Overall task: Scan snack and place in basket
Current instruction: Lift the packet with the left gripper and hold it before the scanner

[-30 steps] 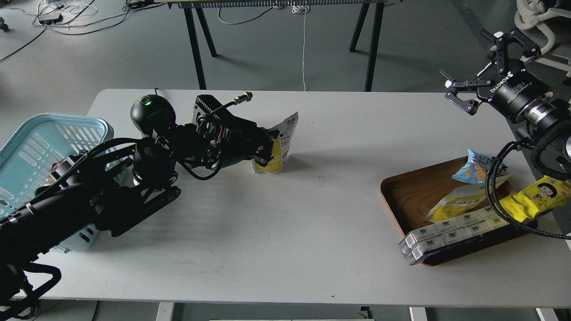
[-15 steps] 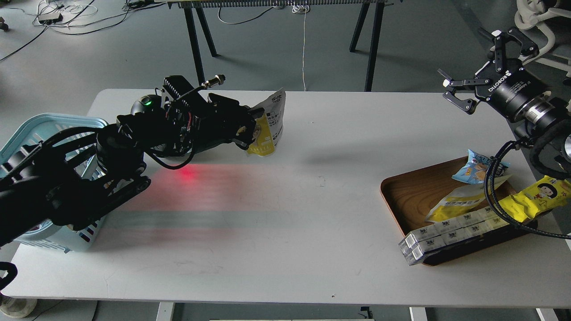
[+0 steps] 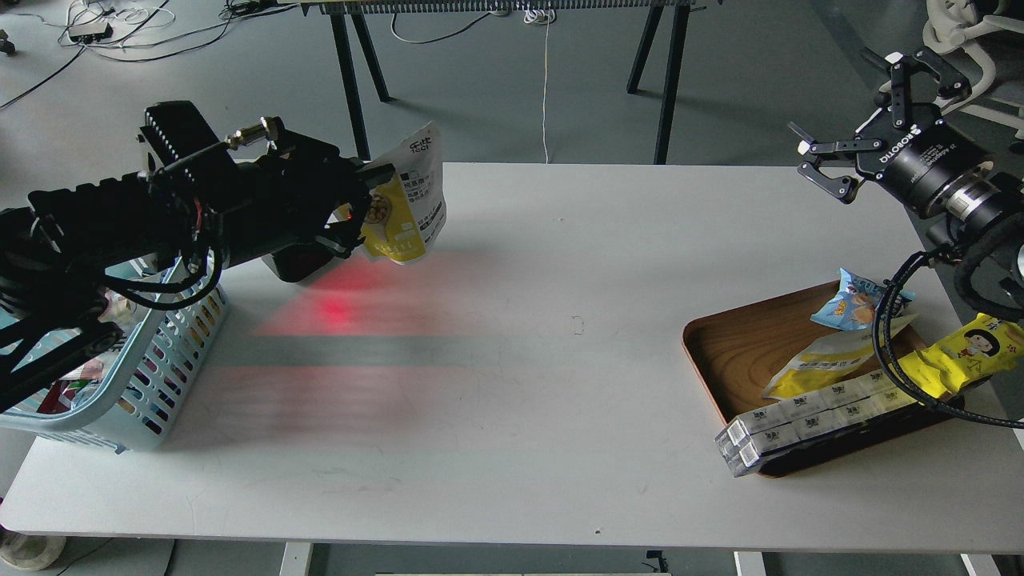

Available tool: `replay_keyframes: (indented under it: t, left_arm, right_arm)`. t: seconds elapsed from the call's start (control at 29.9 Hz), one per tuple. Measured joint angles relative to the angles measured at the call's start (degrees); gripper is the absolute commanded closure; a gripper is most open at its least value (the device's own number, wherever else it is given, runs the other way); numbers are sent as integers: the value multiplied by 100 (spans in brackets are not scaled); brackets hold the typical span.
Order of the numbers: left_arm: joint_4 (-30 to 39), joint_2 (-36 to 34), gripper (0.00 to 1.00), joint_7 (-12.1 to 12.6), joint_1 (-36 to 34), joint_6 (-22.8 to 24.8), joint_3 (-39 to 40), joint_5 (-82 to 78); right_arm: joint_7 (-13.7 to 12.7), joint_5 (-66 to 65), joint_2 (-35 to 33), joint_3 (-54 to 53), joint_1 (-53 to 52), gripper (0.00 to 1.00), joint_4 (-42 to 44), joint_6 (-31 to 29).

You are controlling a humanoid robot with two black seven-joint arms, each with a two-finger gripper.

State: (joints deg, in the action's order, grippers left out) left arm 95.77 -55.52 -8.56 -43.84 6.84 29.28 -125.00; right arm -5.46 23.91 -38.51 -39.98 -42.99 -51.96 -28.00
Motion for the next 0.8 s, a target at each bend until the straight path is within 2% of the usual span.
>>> replay_keyframes:
  t: [0.33, 0.8]
  left_arm:
    - [4, -126, 100, -8, 639, -152, -2, 0]
    - [-24, -137, 100, -5, 684, -218, 9, 0]
  right_arm:
    - [0, -4, 12, 14, 1, 2, 2, 0]
    - [0, -8, -17, 17, 5, 2, 2, 0]
